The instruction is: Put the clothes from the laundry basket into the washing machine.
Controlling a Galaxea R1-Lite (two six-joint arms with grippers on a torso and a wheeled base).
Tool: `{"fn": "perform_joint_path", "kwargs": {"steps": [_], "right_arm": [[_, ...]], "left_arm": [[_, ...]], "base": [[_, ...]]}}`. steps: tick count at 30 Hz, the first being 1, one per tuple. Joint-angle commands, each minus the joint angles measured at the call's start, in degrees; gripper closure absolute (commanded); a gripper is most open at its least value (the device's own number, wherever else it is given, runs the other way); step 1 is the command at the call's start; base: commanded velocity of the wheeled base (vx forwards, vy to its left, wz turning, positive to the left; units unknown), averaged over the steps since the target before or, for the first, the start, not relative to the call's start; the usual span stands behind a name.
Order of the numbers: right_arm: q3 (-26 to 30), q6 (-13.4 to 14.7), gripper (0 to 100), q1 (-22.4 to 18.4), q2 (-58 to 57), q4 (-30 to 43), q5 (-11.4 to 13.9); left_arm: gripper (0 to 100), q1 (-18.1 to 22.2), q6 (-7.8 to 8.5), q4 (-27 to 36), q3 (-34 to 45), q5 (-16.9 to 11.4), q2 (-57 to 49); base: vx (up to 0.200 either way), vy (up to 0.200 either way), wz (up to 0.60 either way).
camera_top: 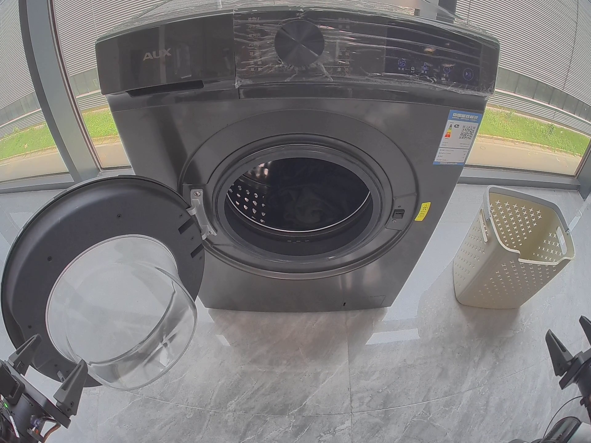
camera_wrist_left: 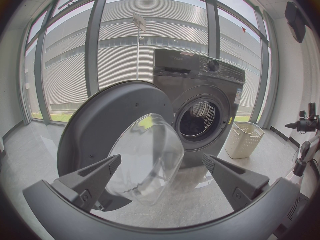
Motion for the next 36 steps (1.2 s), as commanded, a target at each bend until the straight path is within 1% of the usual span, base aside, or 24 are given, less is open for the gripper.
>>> {"fn": "perform_joint_path", "kwargs": {"steps": [1,3,4,5,7,9,11,12,13,15,16,18,20,21,23,24,27,28,30,32,33,34,35,36], "right_arm": [[1.0,-1.4,0,-8.2,-26.1,17.1,4.3],[1.0,0.7,0,-8.2,-24.4,17.9,5.1],[1.0,0.7,0,-8.2,-24.4,17.9,5.1],[1.0,0.4,0,-8.2,-24.5,18.3,6.2],[1.0,-0.3,0,-8.3,-24.5,18.4,9.2],[1.0,0.1,0,-8.4,-24.5,18.4,9.8],[1.0,0.1,0,-9.5,-24.5,18.4,8.8],[1.0,0.1,0,-9.5,-24.5,18.4,8.8],[1.0,-2.0,0,-15.6,-26.1,18.4,8.5],[1.0,-3.8,0,-18.9,-28.1,18.4,9.5],[1.0,-4.0,0,-17.8,-28.3,18.4,10.7],[0.5,-2.6,0,-16.8,-29.2,19.1,13.0],[-0.1,-1.7,0,-16.7,-30.3,21.1,17.4],[-0.2,-1.6,0,-16.7,-30.3,21.5,19.2],[-0.3,-1.8,0,-16.8,-30.3,22.0,20.9],[-0.3,-3.2,0,-16.8,-30.3,22.2,20.8],[-0.8,-4.0,0,-16.7,-30.3,22.8,19.6],[-0.9,-4.1,0,-16.7,-30.3,23.3,16.6],[-1.1,-4.4,0,-16.7,-30.3,24.0,14.1],[-1.2,-4.5,0,-16.7,-30.2,24.3,17.6],[-1.3,-4.4,0,-16.7,-30.3,24.3,18.7],[-1.4,-3.9,0,-16.7,-30.3,24.2,17.8],[-1.3,-3.8,0,-16.7,-30.4,23.9,15.5],[-1.1,-4.2,0,-16.7,-30.3,23.4,11.7]], "left_arm": [[0,9.3,-0.68,9.0,1.0,-2.1,-10.9],[0,13.4,-0.33,12.4,1.0,-3.3,-14.3],[0,13.4,-0.33,12.4,1.0,-3.3,-14.3],[0,15.8,-0.15,15.4,1.0,-4.6,-17.3],[0,17.8,0.20,17.0,1.0,-6.5,-19.8],[0,18.4,0.73,17.1,1.0,-7.6,-20.4],[0,19.4,2.40,17.4,1.0,-8.3,-20.5],[0,19.4,2.40,17.4,1.0,-8.3,-20.5],[0,22.6,5.65,17.7,1.0,-8.5,-20.8],[0,25.6,6.79,18.1,1.0,-9.1,-21.2],[0,25.9,7.32,18.4,1.0,-10.2,-21.5],[0,25.5,7.14,18.4,0.9,-12.0,-21.5],[0,25.1,6.97,18.5,0.9,-14.8,-21.9],[0,24.6,7.32,18.5,0.9,-16.6,-22.7],[0,23.3,6.44,19.0,0.8,-20.4,-25.5],[0,23.3,6.18,19.2,0.7,-21.6,-25.5],[0,23.3,5.74,20.0,0.4,-20.9,-25.5],[0,23.3,5.47,20.1,0.5,-19.6,-25.5],[0,23.3,4.77,19.6,0.7,-17.6,-25.5],[0,23.4,6.18,19.5,0.7,-17.3,-25.5],[0,23.4,6.09,19.6,0.7,-16.7,-25.5],[0,23.4,6.26,19.7,0.7,-16.2,-25.5],[0,23.3,6.44,19.9,0.6,-15.3,-25.5],[0,23.3,6.97,19.4,0.9,-13.6,-25.5]], "base": [[0.000,0.000,0.00],[0.000,0.000,0.00],[0.000,0.000,0.00],[0.000,0.000,0.00],[0.000,0.000,0.00],[0.000,0.000,0.00],[0.000,0.000,0.00],[0.000,0.000,0.00],[0.000,0.000,0.00],[0.000,0.000,0.00],[0.000,0.000,0.00],[0.000,0.000,0.00],[0.000,0.000,0.00],[0.000,0.000,0.00],[0.000,0.000,0.00],[0.000,0.000,0.00],[0.000,0.000,0.00],[0.000,0.000,0.00],[0.000,0.000,0.00],[0.000,0.000,0.00],[0.000,0.000,0.00],[0.000,0.000,0.00],[0.000,0.000,0.00],[0.000,0.000,0.00]]}}
